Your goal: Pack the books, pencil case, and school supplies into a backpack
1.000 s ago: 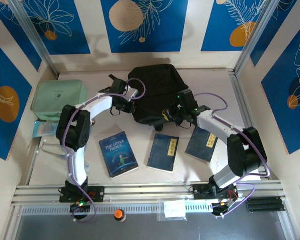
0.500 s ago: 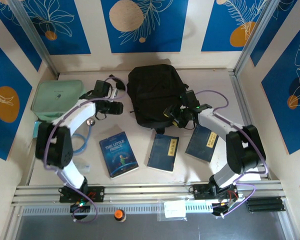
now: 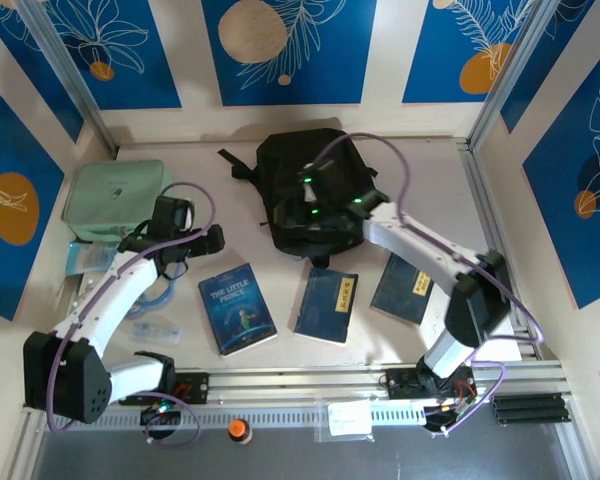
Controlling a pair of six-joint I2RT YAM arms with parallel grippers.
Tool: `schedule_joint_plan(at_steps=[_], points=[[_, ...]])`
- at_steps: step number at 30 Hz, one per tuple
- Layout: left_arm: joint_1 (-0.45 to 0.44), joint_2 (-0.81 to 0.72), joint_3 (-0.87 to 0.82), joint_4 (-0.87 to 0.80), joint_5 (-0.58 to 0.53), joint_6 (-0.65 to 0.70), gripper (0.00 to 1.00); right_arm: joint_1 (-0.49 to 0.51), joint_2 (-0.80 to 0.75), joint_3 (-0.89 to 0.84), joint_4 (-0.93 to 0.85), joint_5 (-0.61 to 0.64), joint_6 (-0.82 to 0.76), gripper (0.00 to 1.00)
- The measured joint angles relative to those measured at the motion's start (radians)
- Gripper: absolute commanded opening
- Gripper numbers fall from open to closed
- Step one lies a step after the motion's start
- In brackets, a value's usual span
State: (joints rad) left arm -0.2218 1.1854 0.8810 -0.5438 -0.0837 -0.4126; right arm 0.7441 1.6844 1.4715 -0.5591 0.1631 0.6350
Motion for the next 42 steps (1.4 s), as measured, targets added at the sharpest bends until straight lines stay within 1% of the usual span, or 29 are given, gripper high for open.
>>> schedule_joint_plan(at_steps=[3,6,10,14,18,24,28,33,37,42], points=[[0.035,-0.019,-0.039,0.0,0.0,-0.034,1.0,0.09,0.153,0.116,-0.052,0.006,-0.026,0.71],[0.058,-0.046,-0.089,0.0,0.0,-0.062,1.0,0.153,0.287,0.216,-0.097,-0.003,-0.038,0.69],[0.088,-0.082,-0.159,-0.003,0.005,-0.089,1.0,0.188,0.427,0.328,-0.158,-0.04,-0.044,0.63],[0.136,-0.109,-0.217,-0.004,0.022,-0.122,1.0,0.19,0.529,0.393,-0.201,-0.058,-0.048,0.61],[0.154,-0.121,-0.245,0.005,0.053,-0.138,1.0,0.19,0.582,0.399,-0.235,-0.058,-0.055,0.58],[0.154,-0.118,-0.254,0.037,0.097,-0.137,1.0,0.19,0.632,0.432,-0.276,-0.036,-0.071,0.5],[0.154,-0.106,-0.254,0.049,0.123,-0.137,0.97,0.195,0.663,0.491,-0.309,0.015,-0.079,0.47],[0.154,-0.103,-0.273,0.074,0.178,-0.163,0.95,0.193,0.716,0.581,-0.343,0.083,-0.072,0.47],[0.154,-0.099,-0.318,0.11,0.254,-0.196,0.93,0.16,0.763,0.663,-0.358,0.094,-0.041,0.46],[0.154,-0.046,-0.329,0.142,0.337,-0.229,0.89,0.09,0.79,0.71,-0.354,0.048,-0.025,0.47]])
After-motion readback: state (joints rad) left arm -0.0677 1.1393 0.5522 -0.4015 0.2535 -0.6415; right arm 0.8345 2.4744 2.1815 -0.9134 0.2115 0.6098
